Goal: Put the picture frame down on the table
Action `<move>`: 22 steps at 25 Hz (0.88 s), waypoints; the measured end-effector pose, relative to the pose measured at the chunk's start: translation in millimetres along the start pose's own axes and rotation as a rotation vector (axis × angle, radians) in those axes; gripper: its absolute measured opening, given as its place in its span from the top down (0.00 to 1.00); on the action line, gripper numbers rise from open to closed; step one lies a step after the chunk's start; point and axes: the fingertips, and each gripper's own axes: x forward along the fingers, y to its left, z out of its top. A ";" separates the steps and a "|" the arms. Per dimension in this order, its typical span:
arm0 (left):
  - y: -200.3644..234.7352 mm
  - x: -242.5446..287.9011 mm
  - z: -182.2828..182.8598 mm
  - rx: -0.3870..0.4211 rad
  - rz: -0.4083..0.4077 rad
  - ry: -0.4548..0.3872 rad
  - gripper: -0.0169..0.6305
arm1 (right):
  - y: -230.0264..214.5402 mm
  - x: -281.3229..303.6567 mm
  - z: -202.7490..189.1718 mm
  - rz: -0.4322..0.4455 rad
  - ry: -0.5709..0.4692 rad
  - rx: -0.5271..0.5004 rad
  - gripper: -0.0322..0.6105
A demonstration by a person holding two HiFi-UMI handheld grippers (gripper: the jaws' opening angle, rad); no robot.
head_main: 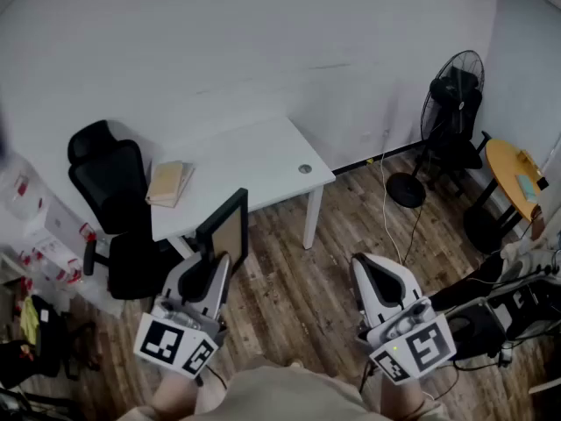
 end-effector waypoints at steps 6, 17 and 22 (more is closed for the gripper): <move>-8.2 -6.2 -1.3 0.006 0.036 0.007 0.89 | -7.4 -10.1 -10.8 0.001 0.033 0.000 0.91; -9.2 -7.7 -3.0 0.005 0.070 0.043 0.89 | -17.9 -12.6 -21.6 0.008 0.025 0.073 0.91; -6.6 -4.1 -8.1 0.001 0.071 0.068 0.89 | -24.0 -13.8 -26.0 -0.003 0.030 0.089 0.91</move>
